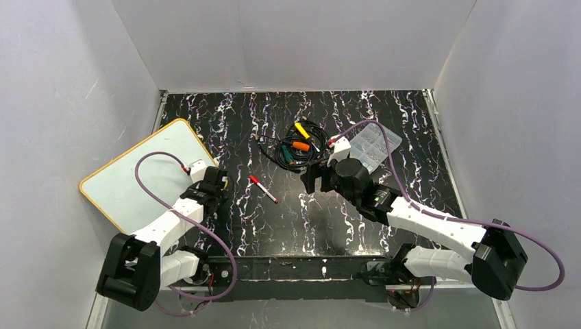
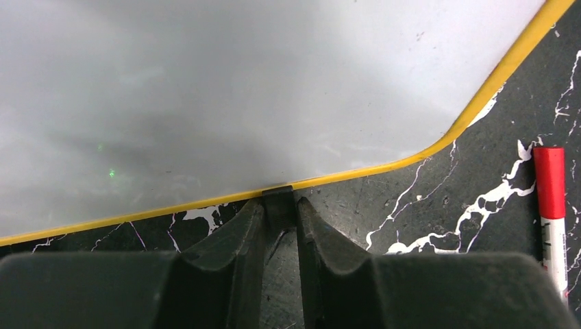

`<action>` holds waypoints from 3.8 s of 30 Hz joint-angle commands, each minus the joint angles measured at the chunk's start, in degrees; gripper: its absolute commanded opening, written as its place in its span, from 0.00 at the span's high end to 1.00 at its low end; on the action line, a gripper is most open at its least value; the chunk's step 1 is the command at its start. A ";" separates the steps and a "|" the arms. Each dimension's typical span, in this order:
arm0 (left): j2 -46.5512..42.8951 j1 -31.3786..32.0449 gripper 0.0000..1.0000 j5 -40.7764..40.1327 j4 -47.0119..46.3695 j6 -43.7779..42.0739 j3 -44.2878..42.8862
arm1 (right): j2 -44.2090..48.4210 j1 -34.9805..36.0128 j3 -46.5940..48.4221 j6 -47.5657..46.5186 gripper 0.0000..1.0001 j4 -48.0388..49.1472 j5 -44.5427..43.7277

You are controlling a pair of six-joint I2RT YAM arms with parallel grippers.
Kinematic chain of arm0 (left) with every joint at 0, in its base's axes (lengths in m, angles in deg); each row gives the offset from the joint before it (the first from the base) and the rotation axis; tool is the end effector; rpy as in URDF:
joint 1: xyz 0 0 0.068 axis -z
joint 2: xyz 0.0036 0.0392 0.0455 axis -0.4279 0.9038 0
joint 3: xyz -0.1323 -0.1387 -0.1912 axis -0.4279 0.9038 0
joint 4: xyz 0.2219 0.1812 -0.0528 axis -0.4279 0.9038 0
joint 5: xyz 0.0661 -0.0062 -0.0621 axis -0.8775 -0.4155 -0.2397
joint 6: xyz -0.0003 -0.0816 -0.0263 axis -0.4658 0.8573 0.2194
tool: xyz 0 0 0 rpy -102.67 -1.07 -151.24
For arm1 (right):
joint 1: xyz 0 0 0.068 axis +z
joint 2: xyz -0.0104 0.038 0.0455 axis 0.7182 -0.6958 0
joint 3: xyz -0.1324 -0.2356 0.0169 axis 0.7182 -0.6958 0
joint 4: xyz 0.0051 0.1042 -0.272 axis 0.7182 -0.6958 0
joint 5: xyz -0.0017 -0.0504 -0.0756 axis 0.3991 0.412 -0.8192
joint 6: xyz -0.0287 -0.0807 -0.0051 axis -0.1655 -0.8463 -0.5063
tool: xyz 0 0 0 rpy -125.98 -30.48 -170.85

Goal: Write a sentence on the whiteboard
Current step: Move the whiteboard stand to the center of the board, then open the whiteboard marker at the center of the board.

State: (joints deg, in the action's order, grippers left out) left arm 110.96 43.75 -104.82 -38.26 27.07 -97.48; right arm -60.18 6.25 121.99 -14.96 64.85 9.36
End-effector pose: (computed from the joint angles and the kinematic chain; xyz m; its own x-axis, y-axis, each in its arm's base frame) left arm 0.2499 -0.0459 0.1229 -0.5487 -0.4454 -0.7075 -0.4980 0.8539 -0.1513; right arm 0.2152 0.2377 0.2434 -0.3798 0.0592 -0.9232 -0.4566 0.8559 0.2428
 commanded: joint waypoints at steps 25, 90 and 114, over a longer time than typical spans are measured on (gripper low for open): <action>12.38 5.50 1.00 -2.46 -8.65 -4.79 -9.46 | 1.28 0.13 0.38 -0.41 0.02 1.09 -0.13; 24.92 27.33 0.55 14.77 -0.62 -7.37 -23.29 | 4.74 0.13 -1.67 8.87 0.07 -5.65 -6.12; 18.22 31.03 1.00 18.84 -2.15 3.32 -20.08 | 9.18 0.13 -6.69 18.02 0.11 -4.75 -4.71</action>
State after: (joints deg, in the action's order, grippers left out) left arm 137.32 73.96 -91.55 -38.50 24.47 -119.75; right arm -53.16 6.30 117.64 -2.72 57.06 2.62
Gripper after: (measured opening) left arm 0.054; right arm 0.901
